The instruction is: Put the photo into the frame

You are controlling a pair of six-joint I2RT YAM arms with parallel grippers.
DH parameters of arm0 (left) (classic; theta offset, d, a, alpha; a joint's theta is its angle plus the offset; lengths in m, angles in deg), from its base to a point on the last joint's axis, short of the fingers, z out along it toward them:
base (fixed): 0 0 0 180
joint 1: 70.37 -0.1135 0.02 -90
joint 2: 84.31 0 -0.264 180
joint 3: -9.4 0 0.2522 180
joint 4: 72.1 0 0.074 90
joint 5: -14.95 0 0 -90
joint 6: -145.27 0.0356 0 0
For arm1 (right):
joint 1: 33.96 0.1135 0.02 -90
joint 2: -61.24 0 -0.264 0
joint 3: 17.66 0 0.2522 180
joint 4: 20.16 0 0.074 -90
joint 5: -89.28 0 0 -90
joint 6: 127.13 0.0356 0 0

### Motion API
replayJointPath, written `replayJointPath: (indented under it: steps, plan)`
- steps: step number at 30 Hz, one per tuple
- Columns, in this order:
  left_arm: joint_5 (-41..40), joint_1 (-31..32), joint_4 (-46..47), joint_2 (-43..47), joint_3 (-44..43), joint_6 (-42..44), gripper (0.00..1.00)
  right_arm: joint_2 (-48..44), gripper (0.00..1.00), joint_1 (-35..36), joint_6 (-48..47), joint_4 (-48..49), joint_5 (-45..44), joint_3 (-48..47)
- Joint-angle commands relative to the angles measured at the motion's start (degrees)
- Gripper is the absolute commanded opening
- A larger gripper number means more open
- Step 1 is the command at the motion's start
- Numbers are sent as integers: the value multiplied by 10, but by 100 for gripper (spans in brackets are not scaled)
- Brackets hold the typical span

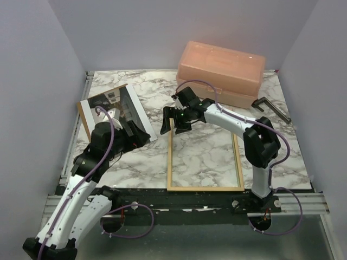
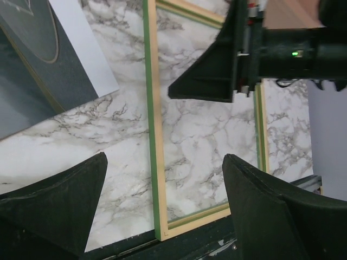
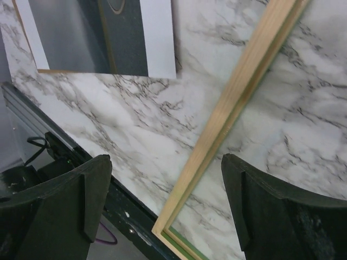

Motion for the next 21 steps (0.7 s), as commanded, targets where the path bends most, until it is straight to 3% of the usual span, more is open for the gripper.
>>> replayJointPath:
  steps: [1, 16, 21]
  plan:
    - [-24, -3, -86, 44, -61, 44, 89, 47, 89, 15, 4, 9, 26, -53]
    - [71, -3, -60, 131, -76, 50, 90, 192, 86, 32, -8, -11, 57, -171]
    - [74, -3, -58, 140, -72, 49, 90, 220, 80, 33, -7, -15, 65, -183]
